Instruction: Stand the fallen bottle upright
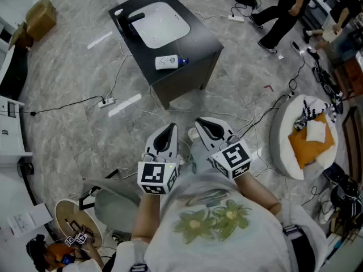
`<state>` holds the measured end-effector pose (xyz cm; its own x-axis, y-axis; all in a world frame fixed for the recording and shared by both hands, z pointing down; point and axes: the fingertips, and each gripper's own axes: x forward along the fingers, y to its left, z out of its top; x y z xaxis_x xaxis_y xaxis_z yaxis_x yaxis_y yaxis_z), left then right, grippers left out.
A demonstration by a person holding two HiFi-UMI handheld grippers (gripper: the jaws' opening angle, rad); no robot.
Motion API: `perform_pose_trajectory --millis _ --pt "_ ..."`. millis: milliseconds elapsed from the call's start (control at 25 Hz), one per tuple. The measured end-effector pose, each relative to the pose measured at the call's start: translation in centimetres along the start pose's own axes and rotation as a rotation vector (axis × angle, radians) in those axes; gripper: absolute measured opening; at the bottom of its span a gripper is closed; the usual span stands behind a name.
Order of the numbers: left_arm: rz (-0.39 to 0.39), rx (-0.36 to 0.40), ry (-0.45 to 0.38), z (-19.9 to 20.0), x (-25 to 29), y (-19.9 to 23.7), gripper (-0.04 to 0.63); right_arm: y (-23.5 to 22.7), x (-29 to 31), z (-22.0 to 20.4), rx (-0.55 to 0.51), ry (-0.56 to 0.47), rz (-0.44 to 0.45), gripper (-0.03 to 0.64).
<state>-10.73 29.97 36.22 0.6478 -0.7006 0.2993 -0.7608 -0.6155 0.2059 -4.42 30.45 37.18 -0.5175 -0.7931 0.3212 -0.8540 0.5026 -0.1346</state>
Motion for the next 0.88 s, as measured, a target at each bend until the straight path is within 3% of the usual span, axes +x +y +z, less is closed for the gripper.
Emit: perform_pose_trajectory --millis 320,880 --pt "0.02 -0.013 0.013 0.8 3.4 2.0 0.018 -3.0 2.8 1.3 -0.022 -0.005 0.021 0.046" --pt "0.051 -0.013 -0.011 5.2 13.5 4.3 0.018 -12.9 7.7 4.8 -0.041 -0.028 0.046 0.046"
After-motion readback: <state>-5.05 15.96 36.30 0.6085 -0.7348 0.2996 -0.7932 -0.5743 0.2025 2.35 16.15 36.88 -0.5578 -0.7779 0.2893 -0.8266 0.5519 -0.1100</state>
